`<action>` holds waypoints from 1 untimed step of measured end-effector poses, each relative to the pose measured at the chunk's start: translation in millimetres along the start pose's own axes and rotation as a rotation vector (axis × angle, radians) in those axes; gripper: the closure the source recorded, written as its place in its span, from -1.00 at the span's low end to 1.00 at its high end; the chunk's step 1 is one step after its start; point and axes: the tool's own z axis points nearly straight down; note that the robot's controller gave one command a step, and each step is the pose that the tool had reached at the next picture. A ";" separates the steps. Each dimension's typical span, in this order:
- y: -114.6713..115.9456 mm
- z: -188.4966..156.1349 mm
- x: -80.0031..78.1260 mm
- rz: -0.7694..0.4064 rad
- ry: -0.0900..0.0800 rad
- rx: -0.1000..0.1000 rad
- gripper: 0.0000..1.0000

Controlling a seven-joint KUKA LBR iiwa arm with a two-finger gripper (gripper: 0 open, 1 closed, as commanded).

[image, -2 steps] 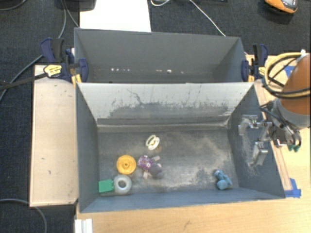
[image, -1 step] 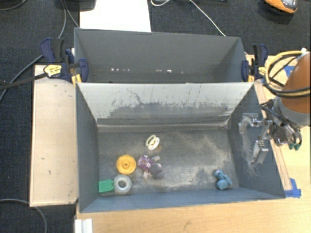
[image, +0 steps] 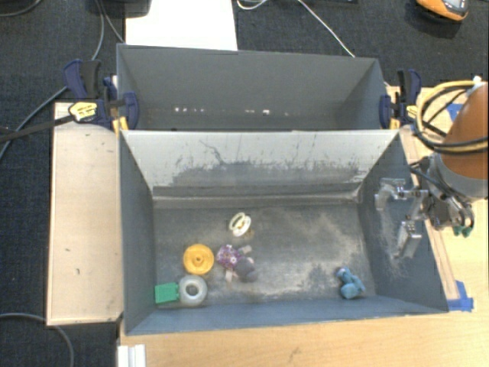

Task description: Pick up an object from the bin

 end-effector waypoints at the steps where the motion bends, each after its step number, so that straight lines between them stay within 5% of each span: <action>1: 6.2 -29.4 21.3 -0.362 0.002 -0.001 -1.00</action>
Offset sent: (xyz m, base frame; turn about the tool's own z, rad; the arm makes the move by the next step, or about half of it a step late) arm -0.0272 0.0274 -0.1048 -0.0521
